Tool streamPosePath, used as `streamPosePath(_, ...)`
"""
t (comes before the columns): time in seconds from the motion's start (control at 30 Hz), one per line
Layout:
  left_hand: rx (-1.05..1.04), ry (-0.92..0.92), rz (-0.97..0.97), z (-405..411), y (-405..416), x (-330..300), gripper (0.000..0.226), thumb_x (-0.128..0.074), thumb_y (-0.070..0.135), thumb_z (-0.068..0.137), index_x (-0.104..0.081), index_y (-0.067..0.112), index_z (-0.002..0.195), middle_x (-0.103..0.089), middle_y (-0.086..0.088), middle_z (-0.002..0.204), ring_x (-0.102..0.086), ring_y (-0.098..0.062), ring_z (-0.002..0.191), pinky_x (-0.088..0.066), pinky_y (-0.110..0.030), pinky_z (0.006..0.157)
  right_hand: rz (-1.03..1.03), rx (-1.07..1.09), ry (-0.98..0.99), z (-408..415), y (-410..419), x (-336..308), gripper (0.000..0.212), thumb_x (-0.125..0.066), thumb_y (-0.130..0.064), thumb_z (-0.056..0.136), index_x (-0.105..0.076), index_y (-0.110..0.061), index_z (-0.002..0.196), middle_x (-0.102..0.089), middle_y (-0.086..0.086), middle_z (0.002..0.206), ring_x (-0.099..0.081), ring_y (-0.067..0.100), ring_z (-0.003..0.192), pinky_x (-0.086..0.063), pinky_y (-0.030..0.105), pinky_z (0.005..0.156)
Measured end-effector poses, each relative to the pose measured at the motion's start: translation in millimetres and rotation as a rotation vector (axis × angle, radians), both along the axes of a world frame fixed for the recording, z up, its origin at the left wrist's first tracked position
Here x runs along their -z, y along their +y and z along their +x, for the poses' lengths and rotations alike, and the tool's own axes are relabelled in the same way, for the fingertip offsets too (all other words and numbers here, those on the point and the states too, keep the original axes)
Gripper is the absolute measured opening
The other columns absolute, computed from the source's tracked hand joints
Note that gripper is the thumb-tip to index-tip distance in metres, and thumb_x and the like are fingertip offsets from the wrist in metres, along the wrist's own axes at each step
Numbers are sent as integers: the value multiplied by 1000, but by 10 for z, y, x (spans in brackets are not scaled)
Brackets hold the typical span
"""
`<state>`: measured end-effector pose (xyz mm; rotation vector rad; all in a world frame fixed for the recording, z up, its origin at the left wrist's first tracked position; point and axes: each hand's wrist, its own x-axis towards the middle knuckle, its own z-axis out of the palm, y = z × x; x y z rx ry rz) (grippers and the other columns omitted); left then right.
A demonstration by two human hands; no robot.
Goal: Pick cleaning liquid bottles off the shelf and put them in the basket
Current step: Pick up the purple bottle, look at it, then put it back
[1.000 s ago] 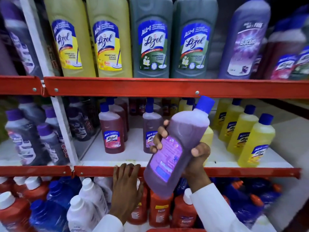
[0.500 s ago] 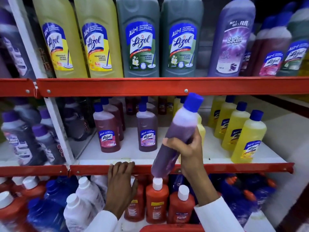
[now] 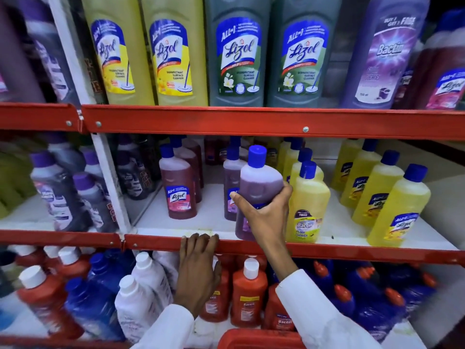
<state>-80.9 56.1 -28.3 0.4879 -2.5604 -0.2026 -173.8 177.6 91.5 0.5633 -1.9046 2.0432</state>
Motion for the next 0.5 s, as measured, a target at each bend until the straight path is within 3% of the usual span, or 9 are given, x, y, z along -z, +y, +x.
streamPosePath(0.1, 13, 6, 11, 1, -15, 7, 60, -61, 31, 75, -43, 24, 131, -58, -4, 126, -44, -30, 124, -20, -50, 117, 40, 25, -29, -68, -230, 110, 97, -95, -30, 60, -35, -9, 134, -52, 8, 128, -55, 22, 111, -39, -8, 68)
streamPosePath(0.2, 25, 13, 20, -2, -30, 11, 60, -61, 31, 74, -44, 24, 131, -58, -4, 125, -44, -31, 124, -21, -51, 116, 84, 32, -68, -142, -384, 201, 95, -95, -29, 60, -36, -4, 131, -54, 15, 129, -53, 20, 108, -35, -9, 63)
streamPosePath(0.27, 26, 3, 25, 0, -47, 11, 59, -59, 31, 74, -45, 25, 131, -57, -3, 125, -44, -30, 125, -23, -52, 116, 119, 49, -73, -185, -456, 241, 95, -95, -33, 59, -37, -3, 129, -55, 15, 128, -55, 22, 109, -38, -3, 66)
streamPosePath(0.4, 27, -22, 19, -2, -65, 17, 60, -57, 31, 74, -45, 27, 133, -55, -1, 126, -42, -29, 126, -20, -51, 118, 153, 59, -79, -220, -540, 318, 98, -95, -37, 56, -38, -6, 130, -56, 14, 129, -58, 27, 115, -48, 23, 87)
streamPosePath(0.5, 25, -20, 22, -9, -70, 26, 60, -58, 30, 74, -45, 27, 133, -56, -1, 126, -42, -28, 127, -19, -50, 119, 170, 55, -66, -228, -567, 330, 99, -95, -37, 56, -38, -6, 131, -55, 10, 127, -56, 21, 110, -51, 28, 90)
